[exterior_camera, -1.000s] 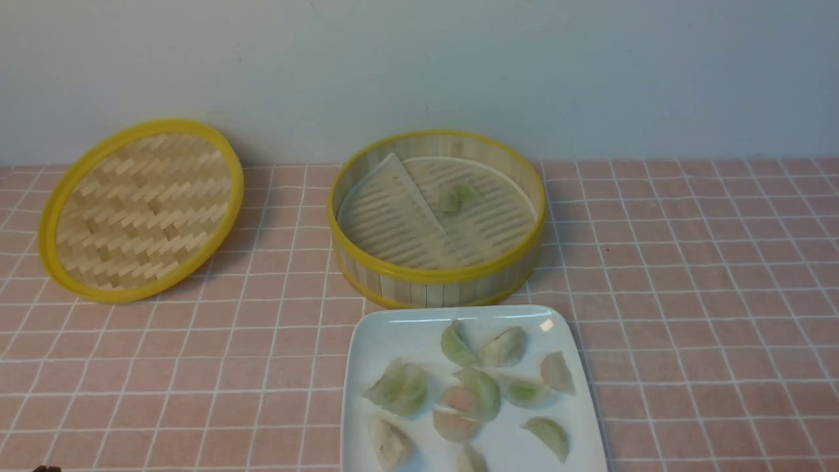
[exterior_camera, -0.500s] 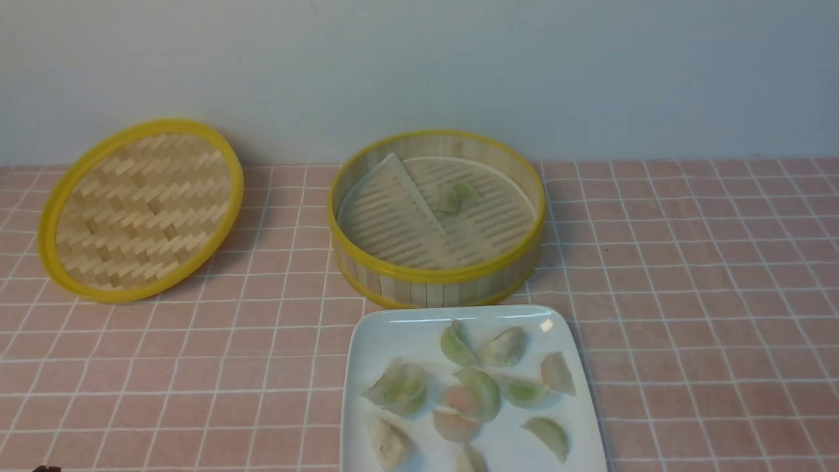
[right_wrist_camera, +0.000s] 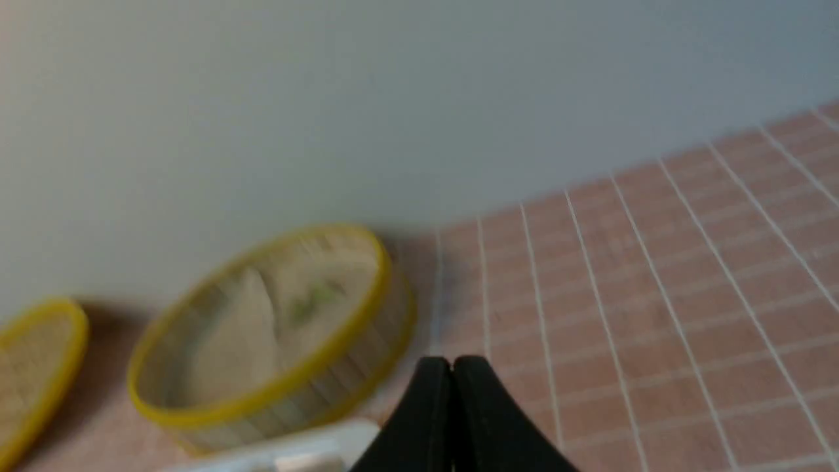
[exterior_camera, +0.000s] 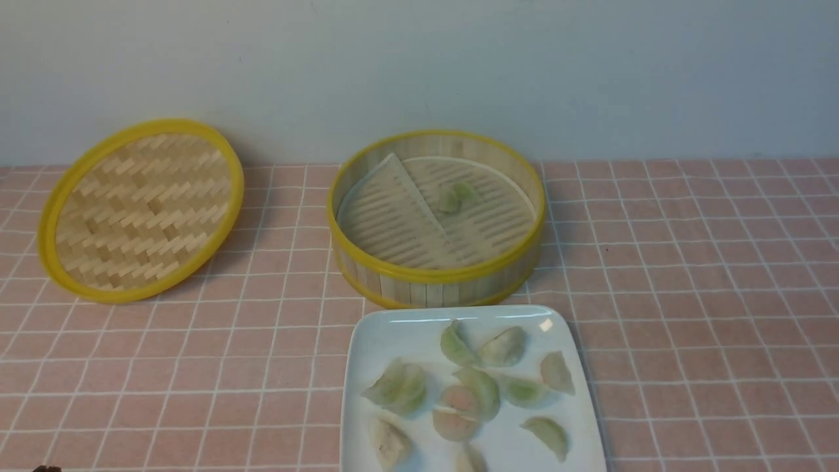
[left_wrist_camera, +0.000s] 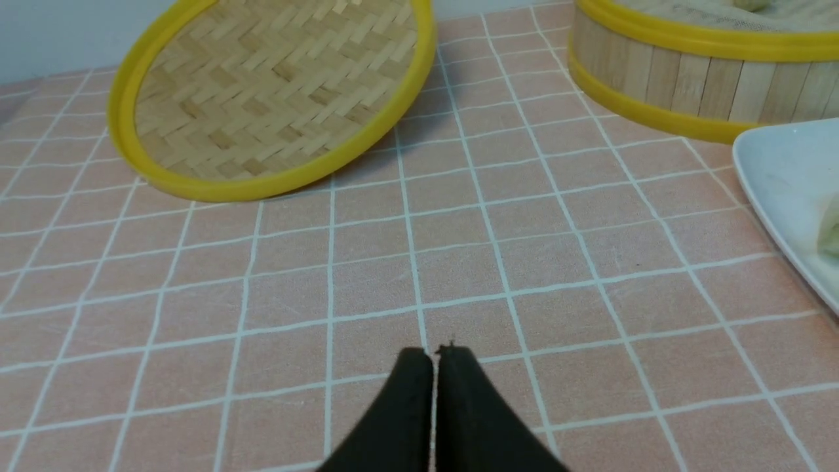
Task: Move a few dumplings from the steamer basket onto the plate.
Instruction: Use the right arm to grab a dumpling from inside the steamer
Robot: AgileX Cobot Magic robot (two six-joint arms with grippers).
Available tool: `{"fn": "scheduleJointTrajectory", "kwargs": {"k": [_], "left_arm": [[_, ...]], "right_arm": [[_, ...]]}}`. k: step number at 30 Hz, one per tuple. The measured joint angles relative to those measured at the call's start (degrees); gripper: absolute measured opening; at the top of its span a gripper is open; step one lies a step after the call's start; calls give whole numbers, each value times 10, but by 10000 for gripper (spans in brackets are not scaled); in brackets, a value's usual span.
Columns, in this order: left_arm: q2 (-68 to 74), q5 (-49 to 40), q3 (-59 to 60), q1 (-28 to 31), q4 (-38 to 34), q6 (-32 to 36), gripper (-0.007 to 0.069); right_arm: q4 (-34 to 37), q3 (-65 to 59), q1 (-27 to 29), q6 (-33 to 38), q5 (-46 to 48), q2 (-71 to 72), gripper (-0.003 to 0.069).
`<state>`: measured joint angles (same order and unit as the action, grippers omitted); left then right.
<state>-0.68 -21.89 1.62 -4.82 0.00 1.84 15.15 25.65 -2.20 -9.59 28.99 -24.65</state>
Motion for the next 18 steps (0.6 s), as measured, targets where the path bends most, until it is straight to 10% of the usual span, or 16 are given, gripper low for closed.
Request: {"fn": "scheduleJointTrajectory", "kwargs": {"k": [9,18], "left_arm": [[0,0,0,0,0,0,-6],[0,0,0,0,0,0,-6]], "right_arm": [[43,311,0,205,230,-403,-13],[-8,592,-101,189,342,-678,-12]]}}
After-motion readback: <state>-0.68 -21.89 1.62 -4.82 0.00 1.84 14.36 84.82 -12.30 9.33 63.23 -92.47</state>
